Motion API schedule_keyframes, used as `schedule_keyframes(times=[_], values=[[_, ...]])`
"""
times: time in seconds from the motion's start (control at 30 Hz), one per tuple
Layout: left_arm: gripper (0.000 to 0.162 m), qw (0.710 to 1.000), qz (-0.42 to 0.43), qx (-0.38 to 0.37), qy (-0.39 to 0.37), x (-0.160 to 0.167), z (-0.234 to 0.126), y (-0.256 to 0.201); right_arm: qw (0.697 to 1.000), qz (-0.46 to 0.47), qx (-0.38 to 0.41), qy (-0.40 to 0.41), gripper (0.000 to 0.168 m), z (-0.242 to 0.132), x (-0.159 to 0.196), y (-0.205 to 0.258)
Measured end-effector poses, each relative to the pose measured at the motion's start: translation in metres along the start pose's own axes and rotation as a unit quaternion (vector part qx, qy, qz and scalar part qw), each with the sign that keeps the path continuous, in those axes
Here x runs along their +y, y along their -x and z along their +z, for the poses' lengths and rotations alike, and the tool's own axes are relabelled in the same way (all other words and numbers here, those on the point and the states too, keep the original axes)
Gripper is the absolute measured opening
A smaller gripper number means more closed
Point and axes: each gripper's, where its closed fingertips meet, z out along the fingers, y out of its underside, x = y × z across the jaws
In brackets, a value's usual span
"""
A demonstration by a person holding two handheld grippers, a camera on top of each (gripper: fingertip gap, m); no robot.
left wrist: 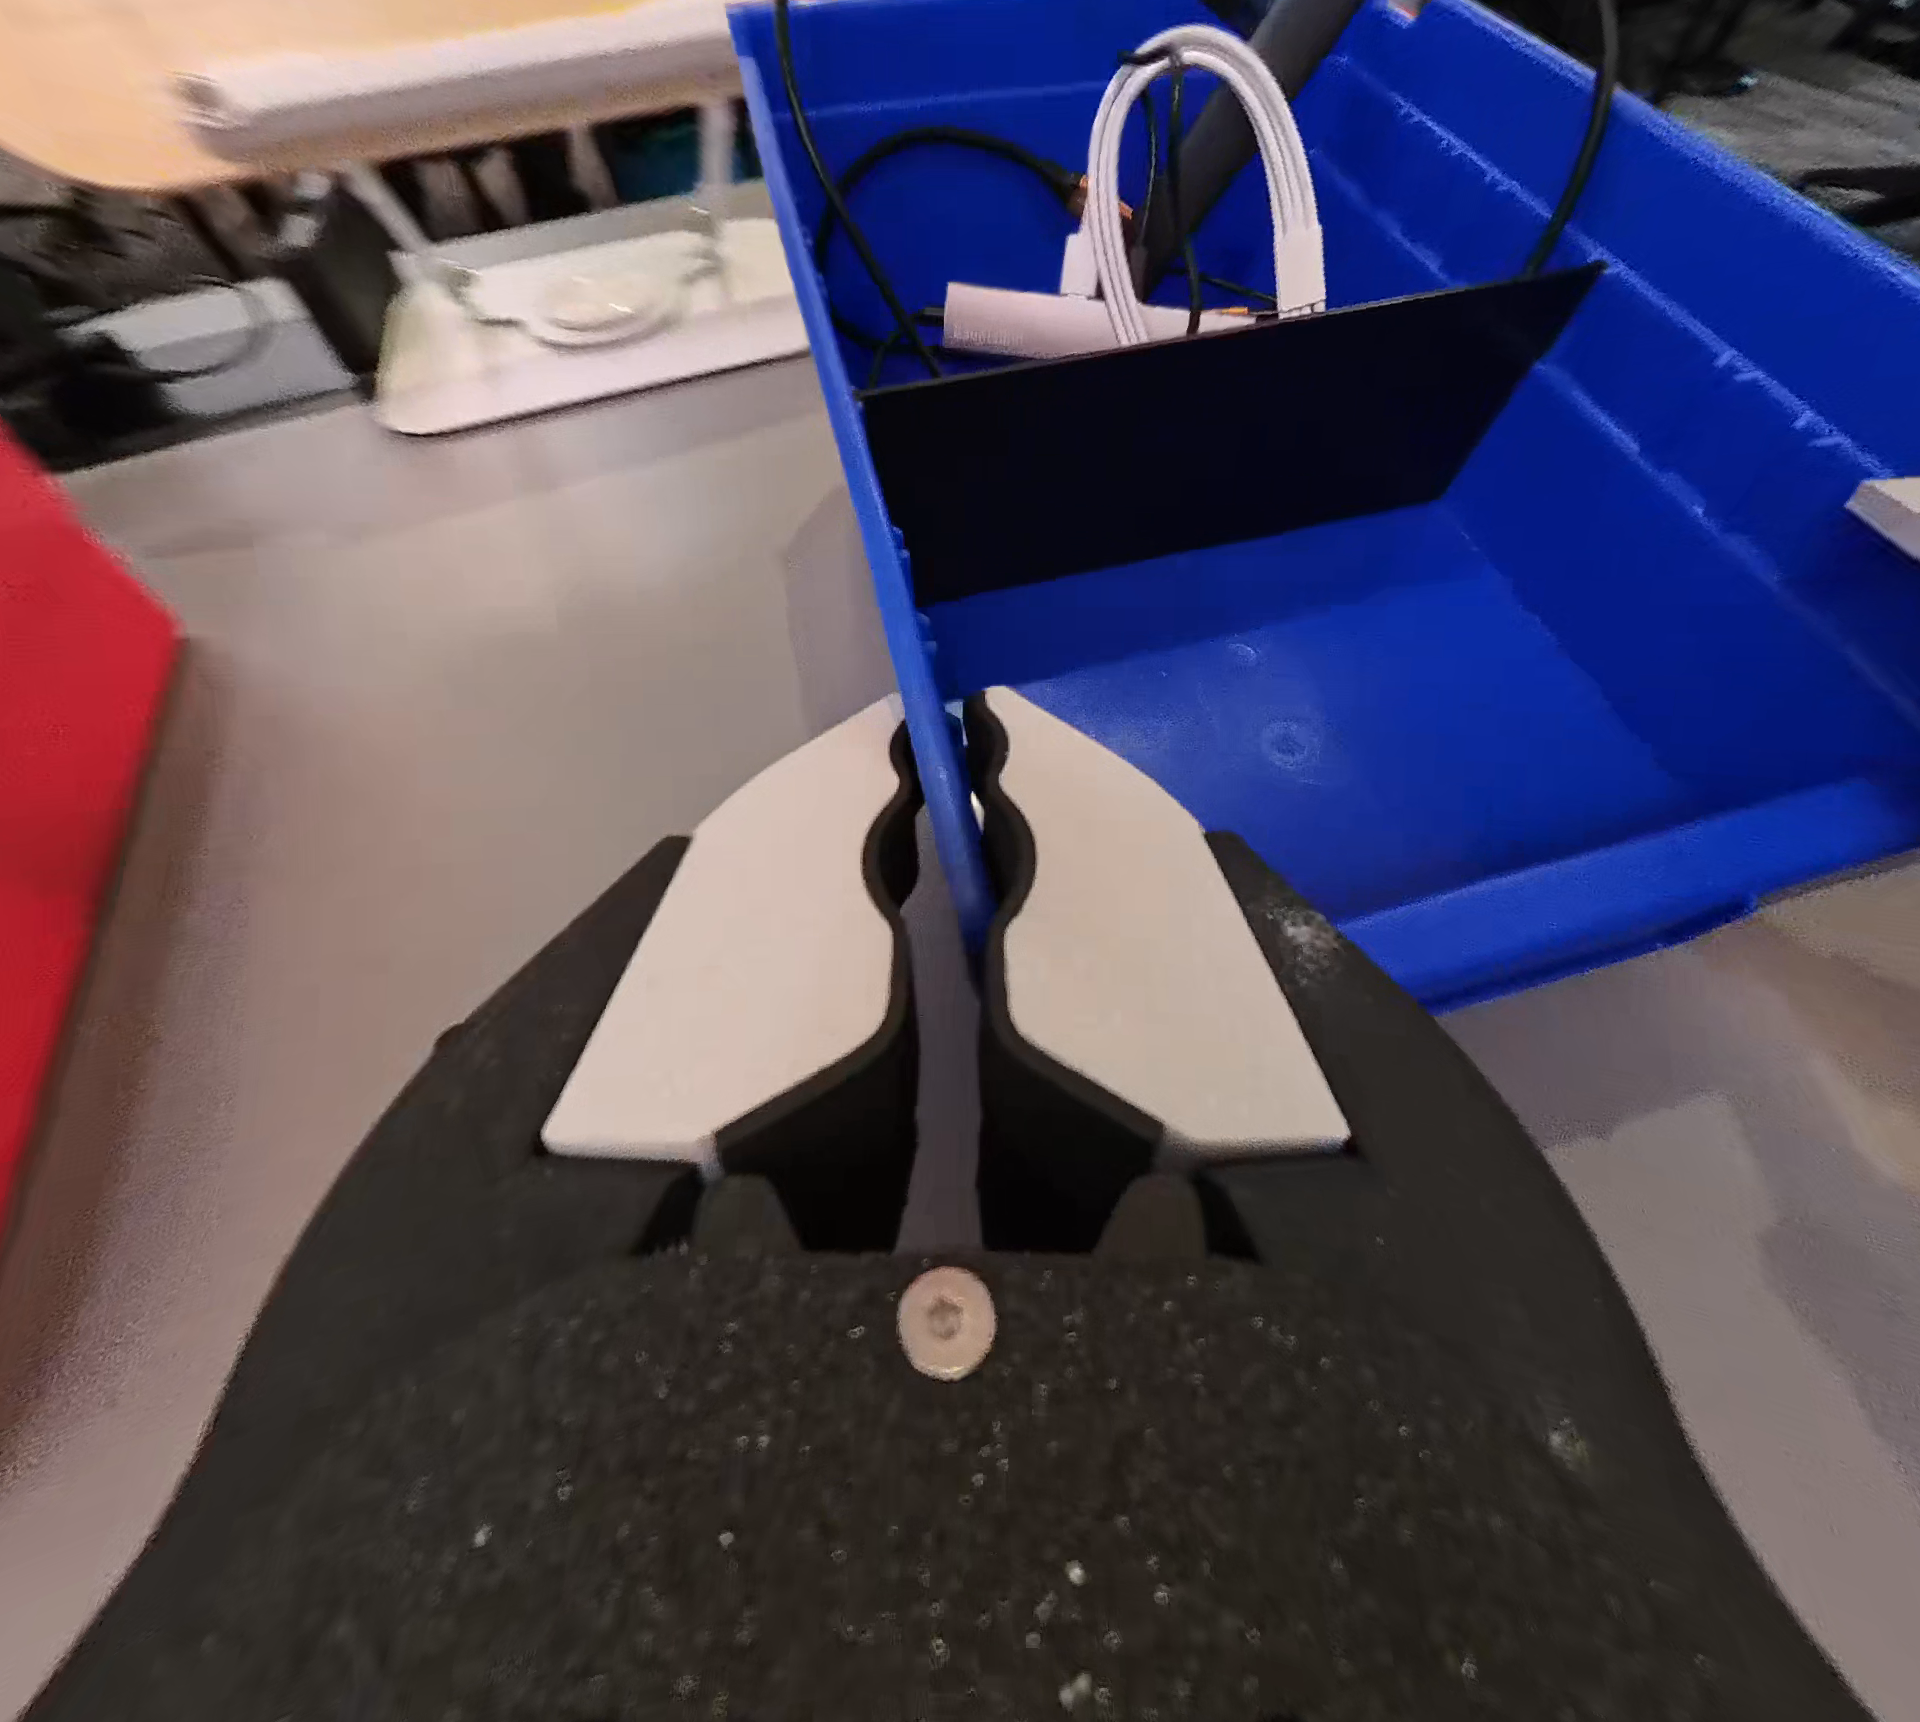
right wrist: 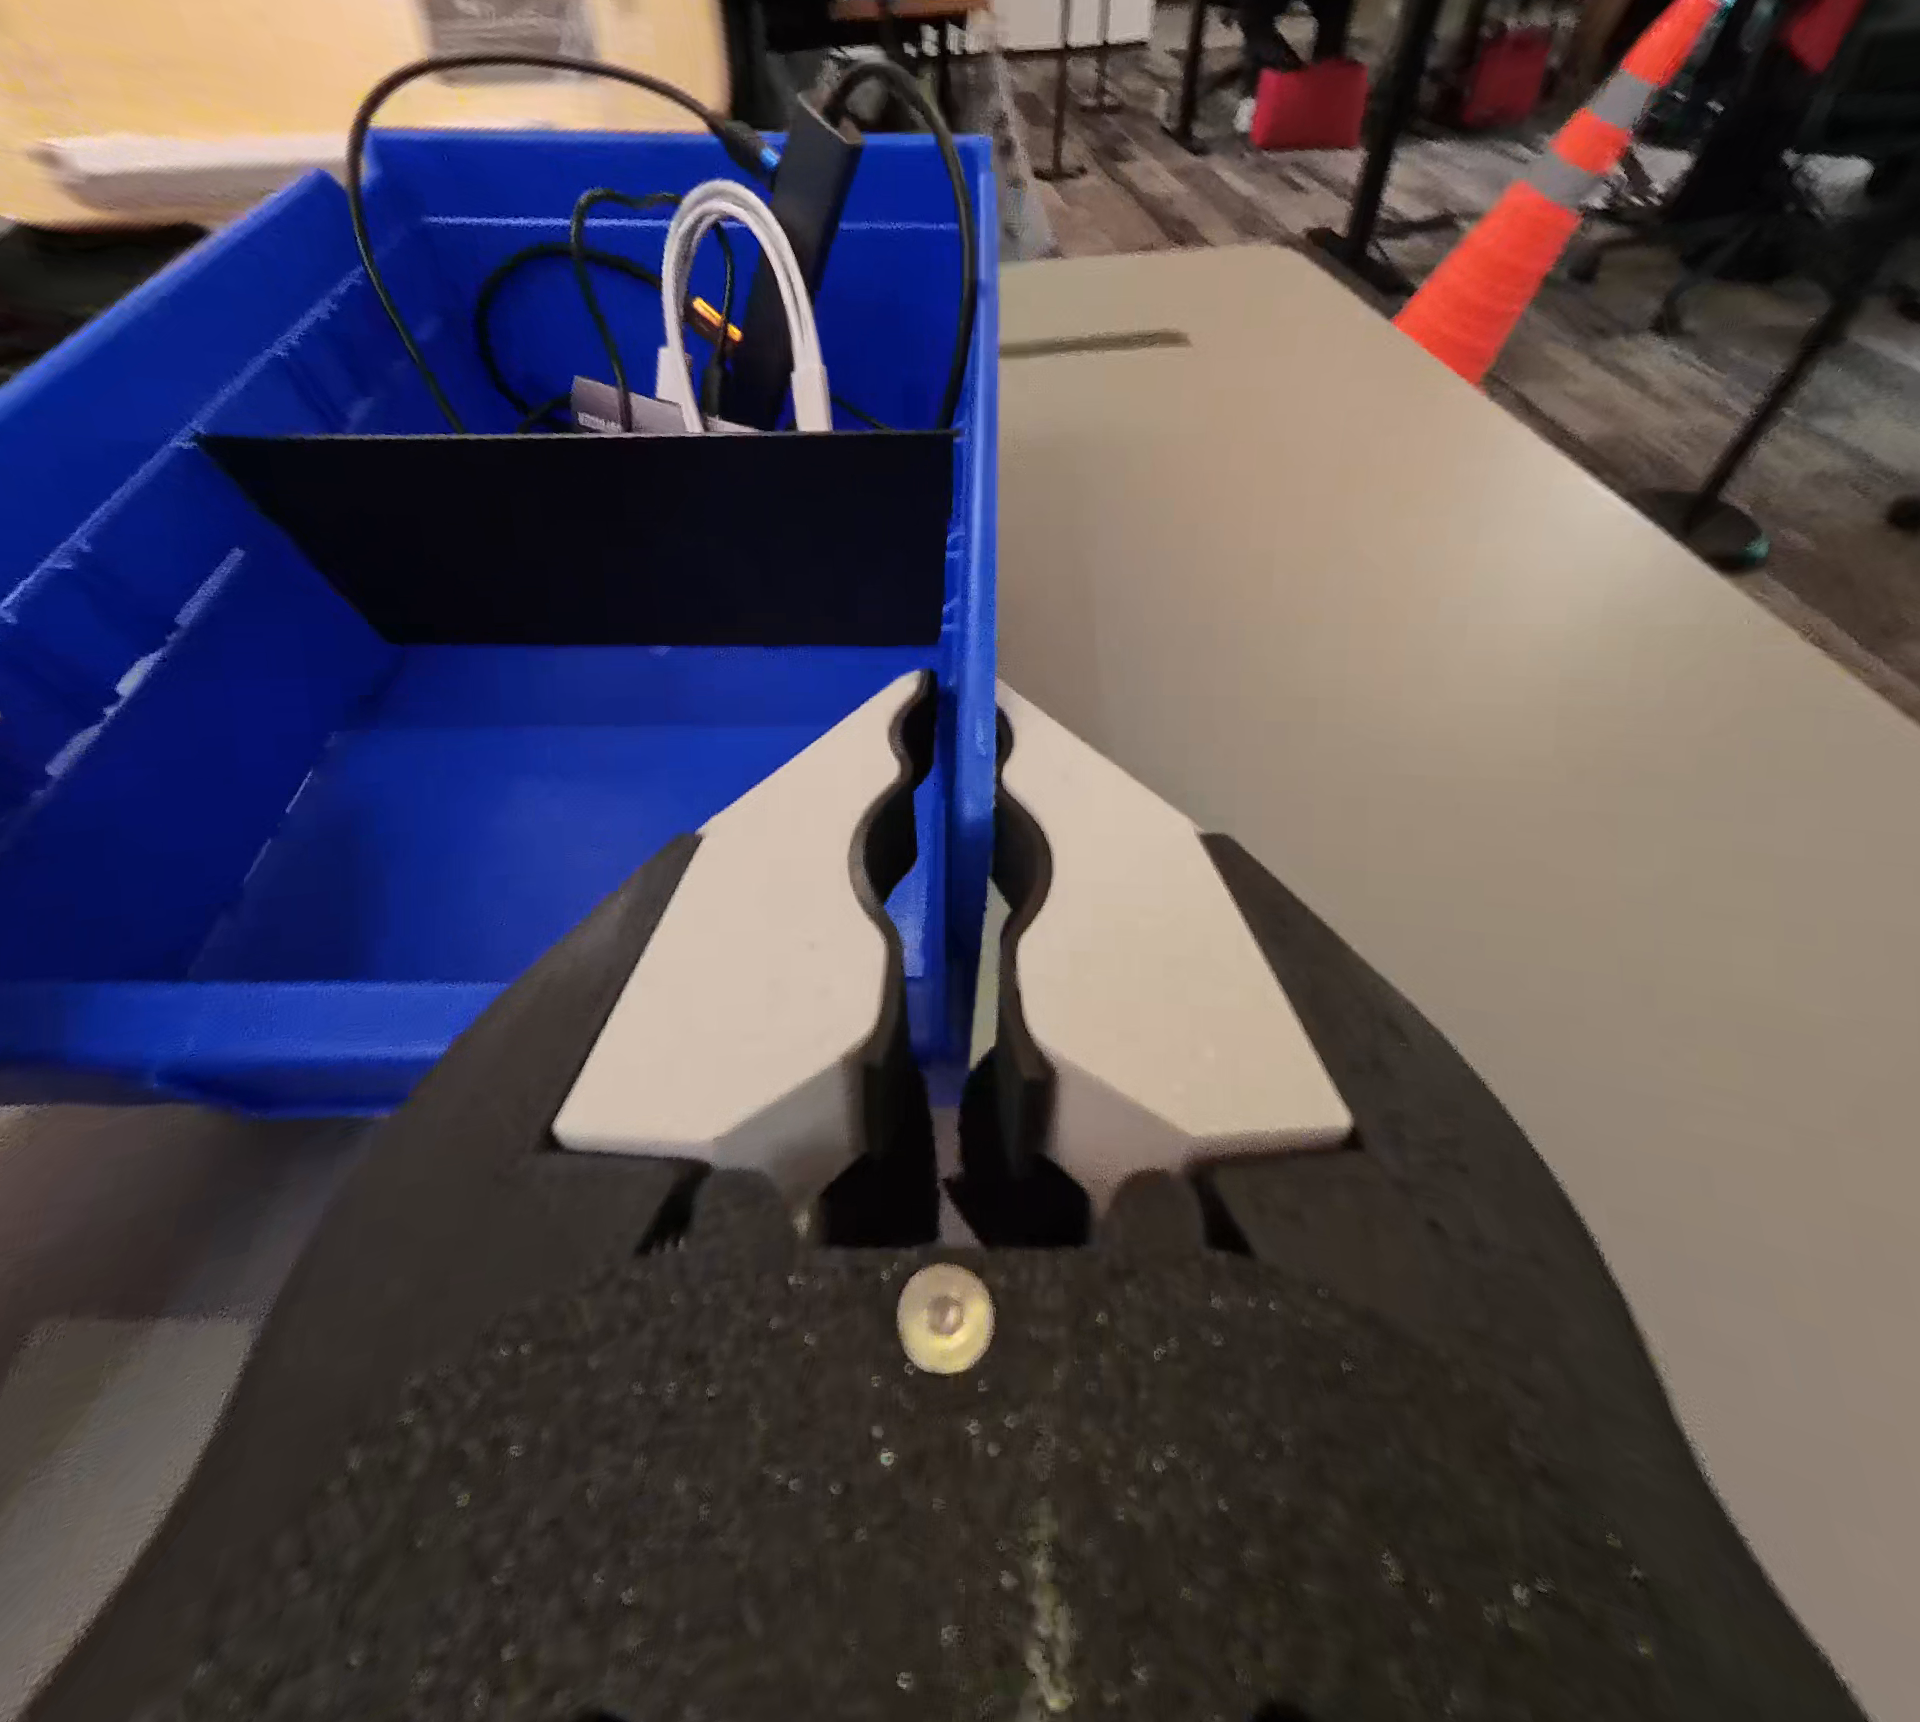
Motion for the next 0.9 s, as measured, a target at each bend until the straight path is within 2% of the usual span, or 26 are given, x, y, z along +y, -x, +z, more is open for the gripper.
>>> schedule_keyframes(times=[0.17, 0.3, 0.43, 0.5, 0.57, 0.63, 0.7, 0.77, 0.83, 0.9], values=[[0.006, 0.998, -0.010, -0.065, -0.001, 0.009, -0.035, 0.076, 0.998, -0.011, -0.064, -0.003, 0.005, 0.008, -0.002, 0.084], [0.007, 0.997, -0.050, -0.057, 0.022, 0.036, -0.041, 0.113, 0.995, -0.021, -0.089, 0.041, 0.005, 0.017, 0.015, 0.127], [0.009, 0.996, -0.065, -0.054, 0.041, 0.047, -0.037, 0.128, 0.991, -0.058, -0.114, 0.041, 0.008, 0.022, 0.020, 0.143], [0.012, 0.994, -0.090, -0.030, 0.045, 0.048, -0.039, 0.125, 0.987, -0.071, -0.137, 0.035, 0.018, 0.020, 0.021, 0.148], [0.026, 0.989, -0.138, 0.015, 0.047, 0.046, -0.052, 0.120, 0.987, -0.067, -0.144, 0.018, 0.030, 0.010, 0.013, 0.144], [0.035, 0.985, -0.169, 0.044, 0.003, 0.033, -0.077, 0.129, 0.983, -0.076, -0.163, -0.028, 0.032, -0.008, -0.005, 0.139], [0.042, 0.989, -0.140, -0.001, -0.042, 0.027, -0.108, 0.167, 0.979, -0.095, -0.167, -0.071, 0.033, -0.025, -0.017, 0.131], [0.038, 0.985, -0.078, -0.146, -0.043, 0.043, -0.140, 0.242, 0.975, -0.086, -0.177, -0.102, 0.044, -0.037, -0.025, 0.129], [0.038, 0.965, -0.076, -0.249, -0.020, 0.076, -0.166, 0.316, 0.970, -0.042, -0.177, -0.162, 0.063, -0.051, -0.044, 0.126], [0.050, 0.959, -0.138, -0.248, 0.005, 0.105, -0.168, 0.362, 0.956, -0.007, -0.194, -0.221, 0.063, -0.071, -0.066, 0.130]])
